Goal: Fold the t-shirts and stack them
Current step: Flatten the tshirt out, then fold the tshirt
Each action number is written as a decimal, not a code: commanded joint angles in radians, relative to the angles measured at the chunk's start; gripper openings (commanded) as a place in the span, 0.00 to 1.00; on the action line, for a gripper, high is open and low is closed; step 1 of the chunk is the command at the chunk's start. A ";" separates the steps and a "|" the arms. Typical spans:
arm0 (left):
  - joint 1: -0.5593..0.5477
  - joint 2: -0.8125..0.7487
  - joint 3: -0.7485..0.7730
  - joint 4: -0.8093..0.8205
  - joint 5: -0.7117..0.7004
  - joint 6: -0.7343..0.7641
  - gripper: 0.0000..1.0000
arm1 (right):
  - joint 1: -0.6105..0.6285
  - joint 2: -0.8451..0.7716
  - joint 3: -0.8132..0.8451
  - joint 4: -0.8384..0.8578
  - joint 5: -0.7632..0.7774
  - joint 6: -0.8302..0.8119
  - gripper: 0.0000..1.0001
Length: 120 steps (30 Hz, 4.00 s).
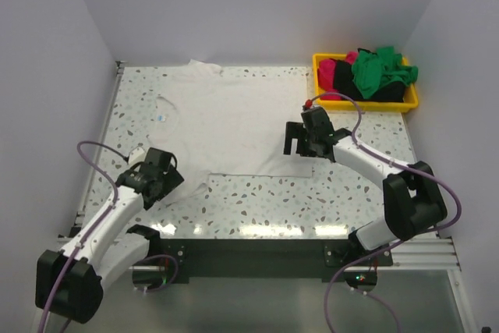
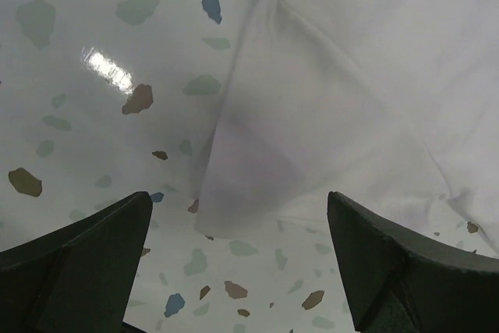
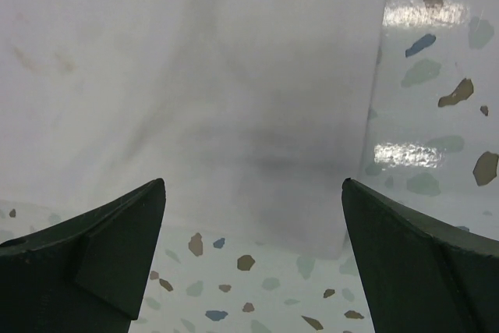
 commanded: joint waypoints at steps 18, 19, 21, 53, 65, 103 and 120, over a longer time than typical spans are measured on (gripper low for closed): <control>0.002 0.080 -0.086 0.020 -0.003 -0.195 0.51 | -0.001 -0.123 -0.070 -0.022 0.110 0.079 0.99; 0.002 0.075 -0.089 0.028 -0.017 -0.204 0.44 | -0.002 -0.129 -0.078 -0.034 0.107 0.079 0.99; 0.004 0.073 -0.093 0.039 -0.018 -0.200 0.37 | -0.002 -0.143 -0.085 -0.062 0.099 0.077 0.98; 0.004 -0.023 -0.107 0.053 0.017 -0.196 0.00 | -0.001 -0.081 -0.274 -0.002 0.042 0.183 0.00; 0.002 -0.091 -0.093 -0.059 0.187 -0.200 0.00 | -0.002 -0.233 -0.321 -0.220 -0.024 0.143 0.00; 0.013 0.236 0.362 0.206 0.121 -0.026 0.00 | -0.087 -0.008 0.160 -0.421 -0.081 -0.013 0.00; 0.142 0.458 0.517 0.350 0.173 0.043 0.00 | -0.173 0.086 0.261 -0.332 -0.075 -0.023 0.00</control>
